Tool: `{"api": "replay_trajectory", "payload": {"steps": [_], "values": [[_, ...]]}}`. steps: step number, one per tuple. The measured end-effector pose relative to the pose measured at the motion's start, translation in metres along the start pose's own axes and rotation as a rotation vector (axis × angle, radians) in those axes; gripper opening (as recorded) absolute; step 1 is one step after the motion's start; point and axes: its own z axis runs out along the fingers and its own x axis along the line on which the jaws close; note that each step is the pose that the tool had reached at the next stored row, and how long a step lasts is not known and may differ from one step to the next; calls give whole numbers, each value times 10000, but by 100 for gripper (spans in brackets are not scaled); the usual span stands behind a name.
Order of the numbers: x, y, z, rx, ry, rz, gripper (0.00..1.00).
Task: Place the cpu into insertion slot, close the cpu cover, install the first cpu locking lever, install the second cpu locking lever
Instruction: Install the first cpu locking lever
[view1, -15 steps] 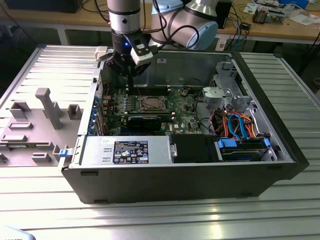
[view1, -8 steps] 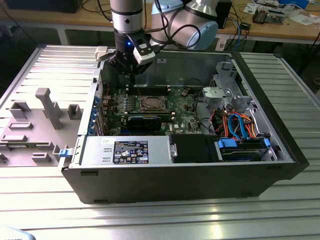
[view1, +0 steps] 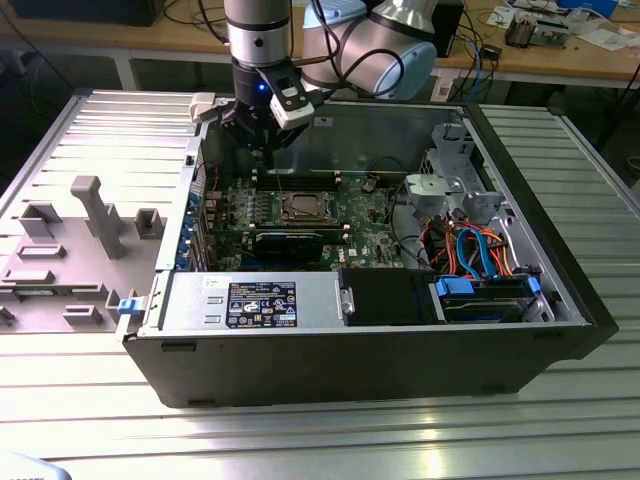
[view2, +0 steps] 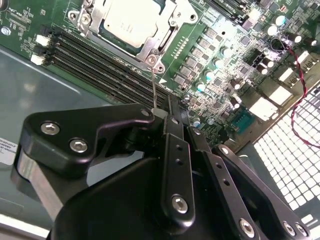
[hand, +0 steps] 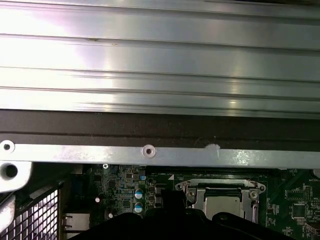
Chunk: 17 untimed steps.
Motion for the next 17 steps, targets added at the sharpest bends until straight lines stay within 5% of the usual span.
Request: {"api": "replay_trajectory", "payload": {"steps": [17], "values": [[-41, -1, 2, 0, 0, -1, 11]]}}
